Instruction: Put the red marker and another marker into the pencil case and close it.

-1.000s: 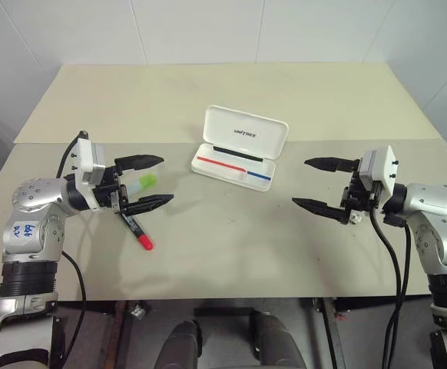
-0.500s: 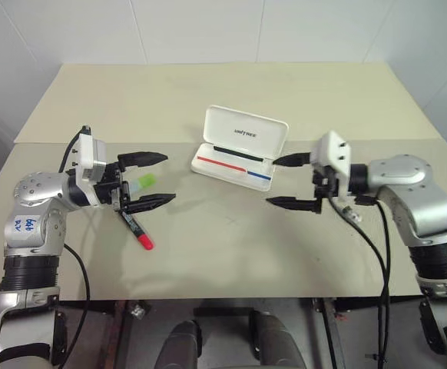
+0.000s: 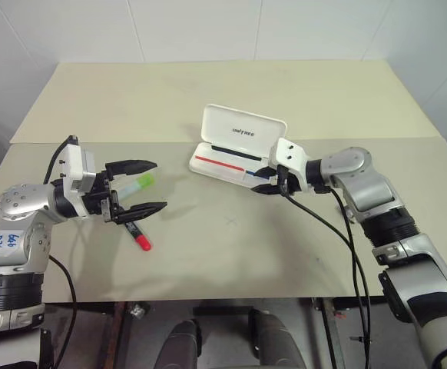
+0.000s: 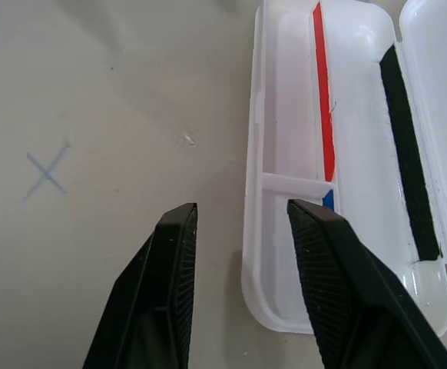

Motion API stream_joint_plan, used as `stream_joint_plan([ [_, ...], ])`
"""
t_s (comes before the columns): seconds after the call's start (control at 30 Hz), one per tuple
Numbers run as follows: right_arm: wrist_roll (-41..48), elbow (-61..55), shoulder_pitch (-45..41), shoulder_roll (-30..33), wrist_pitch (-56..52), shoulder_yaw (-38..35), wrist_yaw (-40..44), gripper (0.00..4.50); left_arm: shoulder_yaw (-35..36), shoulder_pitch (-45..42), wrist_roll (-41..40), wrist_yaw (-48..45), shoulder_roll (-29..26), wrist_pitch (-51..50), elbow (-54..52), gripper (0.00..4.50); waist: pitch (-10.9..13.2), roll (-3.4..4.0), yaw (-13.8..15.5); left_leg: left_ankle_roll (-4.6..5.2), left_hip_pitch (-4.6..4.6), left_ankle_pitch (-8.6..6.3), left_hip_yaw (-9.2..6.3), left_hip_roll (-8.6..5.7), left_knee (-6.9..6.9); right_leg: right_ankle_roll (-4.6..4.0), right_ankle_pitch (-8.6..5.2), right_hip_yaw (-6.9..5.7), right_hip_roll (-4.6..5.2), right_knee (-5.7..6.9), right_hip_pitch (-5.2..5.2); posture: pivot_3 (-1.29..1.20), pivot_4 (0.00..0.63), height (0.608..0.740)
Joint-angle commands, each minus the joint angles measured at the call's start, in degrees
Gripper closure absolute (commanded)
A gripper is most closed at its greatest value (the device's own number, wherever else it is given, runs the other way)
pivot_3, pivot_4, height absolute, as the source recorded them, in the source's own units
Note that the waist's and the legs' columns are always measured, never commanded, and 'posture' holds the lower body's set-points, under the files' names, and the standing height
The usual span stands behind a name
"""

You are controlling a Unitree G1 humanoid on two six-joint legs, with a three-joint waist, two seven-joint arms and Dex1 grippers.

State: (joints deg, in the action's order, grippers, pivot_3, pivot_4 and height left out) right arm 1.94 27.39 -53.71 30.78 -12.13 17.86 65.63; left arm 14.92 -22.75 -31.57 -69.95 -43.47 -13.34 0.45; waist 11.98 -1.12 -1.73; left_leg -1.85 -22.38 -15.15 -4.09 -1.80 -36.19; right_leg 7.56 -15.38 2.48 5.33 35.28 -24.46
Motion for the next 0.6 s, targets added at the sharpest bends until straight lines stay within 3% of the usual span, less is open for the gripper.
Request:
stream_joint_plan([
  [0.03,-1.32,3.32,-2.93,-1.09,3.34,0.18,1.35,2.59,2.26,0.6,-1.44,0.42,-1.54,0.01,-2.39,0.0,0.0,0.0,-0.06,0.0,0.0,0.0,0.0,-0.01,0.0,0.0,0.0,0.01,0.01,0.02,0.0,0.0,0.15,0.74],
  [0.5,-7.81,18.12,-7.94,-5.3,9.46,1.53,2.91,2.59,3.42,2.17,-2.81,1.63,-2.13,-1.42,-5.77,0.0,0.0,0.0,-0.32,-0.09,0.04,0.06,0.01,0.0,-0.03,-0.04,-0.02,0.03,-0.02,0.27,-0.07,0.0,0.15,0.74],
  [0.6,-8.86,21.08,-9.38,-5.99,9.24,2.09,3.93,3.17,3.54,2.07,-3.18,1.68,-2.14,-1.79,-6.29,0.0,0.0,0.0,-0.43,-0.11,0.06,0.06,0.0,0.0,-0.03,-0.05,-0.03,0.03,-0.02,0.29,-0.06,0.0,0.15,0.74],
])
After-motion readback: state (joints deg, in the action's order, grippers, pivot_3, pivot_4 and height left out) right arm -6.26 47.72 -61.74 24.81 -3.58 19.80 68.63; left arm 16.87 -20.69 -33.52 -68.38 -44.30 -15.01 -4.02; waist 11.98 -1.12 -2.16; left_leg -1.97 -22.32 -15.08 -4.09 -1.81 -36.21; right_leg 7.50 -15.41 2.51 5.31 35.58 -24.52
